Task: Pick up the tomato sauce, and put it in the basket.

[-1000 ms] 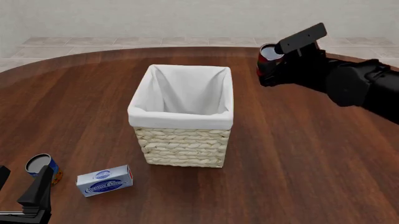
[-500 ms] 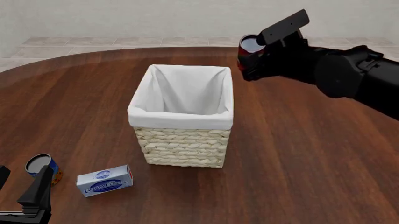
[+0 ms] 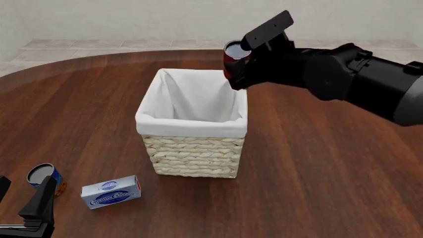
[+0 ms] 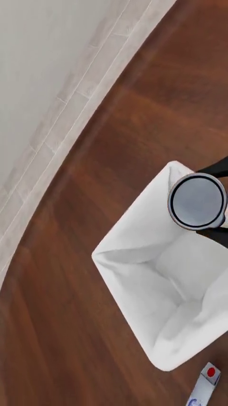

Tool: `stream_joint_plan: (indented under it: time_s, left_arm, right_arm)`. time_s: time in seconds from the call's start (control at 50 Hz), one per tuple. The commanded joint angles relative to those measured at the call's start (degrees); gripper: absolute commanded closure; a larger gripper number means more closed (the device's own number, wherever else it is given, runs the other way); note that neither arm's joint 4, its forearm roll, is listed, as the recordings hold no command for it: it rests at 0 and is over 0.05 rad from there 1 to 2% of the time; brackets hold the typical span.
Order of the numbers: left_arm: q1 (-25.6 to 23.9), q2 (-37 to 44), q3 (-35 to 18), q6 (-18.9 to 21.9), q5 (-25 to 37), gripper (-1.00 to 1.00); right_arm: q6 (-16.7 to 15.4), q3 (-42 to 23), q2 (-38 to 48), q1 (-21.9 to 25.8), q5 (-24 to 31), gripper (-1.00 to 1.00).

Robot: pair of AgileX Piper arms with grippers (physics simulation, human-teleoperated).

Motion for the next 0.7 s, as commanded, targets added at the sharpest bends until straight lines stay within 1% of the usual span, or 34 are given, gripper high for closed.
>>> stream_joint_plan:
  time_s: [0.02,0.18,0.3,0.4,0.48,0.52,0.7]
  left_arm:
    - [0.00,0.00,0.00,0.00,0.00,-1.00]
    - [0.00,0.00,0.00,0.00,0.00,-1.00]
    - [0.00,0.00,0.00,0.00,0.00,-1.00]
    - [0.00,0.00,0.00,0.00,0.00,-1.00]
    - [0.00,0.00,0.00,0.00,0.00,-1.00]
    - [0.00,0.00,0.00,0.00,0.00,-1.00]
    - [0.00,0.00,0.00,0.00,0.00,-1.00]
  right_arm:
    - [1.24,-1.94,2.29,2.91,0.99,1.00]
    - [1.92,-3.76,4.49,4.93,2.31,1.00]
    - [1.70,-5.00,6.49,5.10,3.34,1.00]
    - [2.63,-6.41,8.11,5.95,4.90,1.00]
    - [2.40,-6.96,9.15,6.25,5.43,1.00]
    - [2.90,-7.25,9.60,6.93,6.05,1.00]
    - [3.12,-8.00,11.28,7.87,6.90,1.00]
